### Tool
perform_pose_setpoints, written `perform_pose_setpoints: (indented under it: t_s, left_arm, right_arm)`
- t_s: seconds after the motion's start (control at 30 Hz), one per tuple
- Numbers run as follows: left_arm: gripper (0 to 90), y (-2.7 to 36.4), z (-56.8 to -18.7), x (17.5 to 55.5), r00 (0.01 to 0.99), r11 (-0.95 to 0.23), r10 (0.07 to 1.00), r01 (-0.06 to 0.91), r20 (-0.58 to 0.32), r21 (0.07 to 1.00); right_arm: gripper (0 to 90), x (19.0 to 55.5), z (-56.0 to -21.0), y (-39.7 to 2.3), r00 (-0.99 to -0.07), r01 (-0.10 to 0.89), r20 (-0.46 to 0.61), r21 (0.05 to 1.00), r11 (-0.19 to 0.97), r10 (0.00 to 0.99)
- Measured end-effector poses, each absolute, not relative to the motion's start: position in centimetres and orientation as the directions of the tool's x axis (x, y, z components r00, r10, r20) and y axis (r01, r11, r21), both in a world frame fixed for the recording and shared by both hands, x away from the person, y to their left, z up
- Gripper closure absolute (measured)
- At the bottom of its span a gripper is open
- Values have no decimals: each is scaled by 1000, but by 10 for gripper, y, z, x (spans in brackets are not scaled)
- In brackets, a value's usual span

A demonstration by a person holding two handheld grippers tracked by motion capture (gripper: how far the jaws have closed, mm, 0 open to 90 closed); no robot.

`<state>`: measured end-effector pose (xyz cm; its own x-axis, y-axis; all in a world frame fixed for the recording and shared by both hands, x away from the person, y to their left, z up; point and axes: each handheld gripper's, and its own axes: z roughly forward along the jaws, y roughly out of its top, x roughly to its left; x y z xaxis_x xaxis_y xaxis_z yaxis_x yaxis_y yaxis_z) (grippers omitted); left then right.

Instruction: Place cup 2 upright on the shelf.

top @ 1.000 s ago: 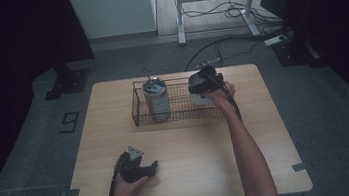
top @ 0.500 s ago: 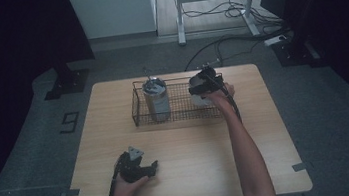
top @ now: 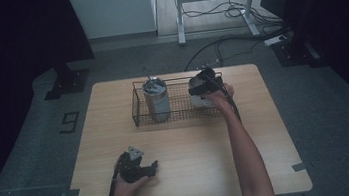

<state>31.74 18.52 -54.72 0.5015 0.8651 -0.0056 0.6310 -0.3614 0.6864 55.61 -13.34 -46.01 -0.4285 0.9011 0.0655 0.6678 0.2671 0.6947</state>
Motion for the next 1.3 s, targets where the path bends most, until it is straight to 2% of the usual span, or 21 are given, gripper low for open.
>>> perform_pose_setpoints:
  t_s: [1.13,1.3]
  left_arm:
    - [145,185,-547,317,501,-360,866,631,-6,687]
    - [145,185,-547,317,501,-359,866,631,-7,687]
  right_arm:
    - [50,553,-475,-127,-397,731,33,615,295,917]
    - [38,550,-470,-129,-392,714,45,645,273,919]
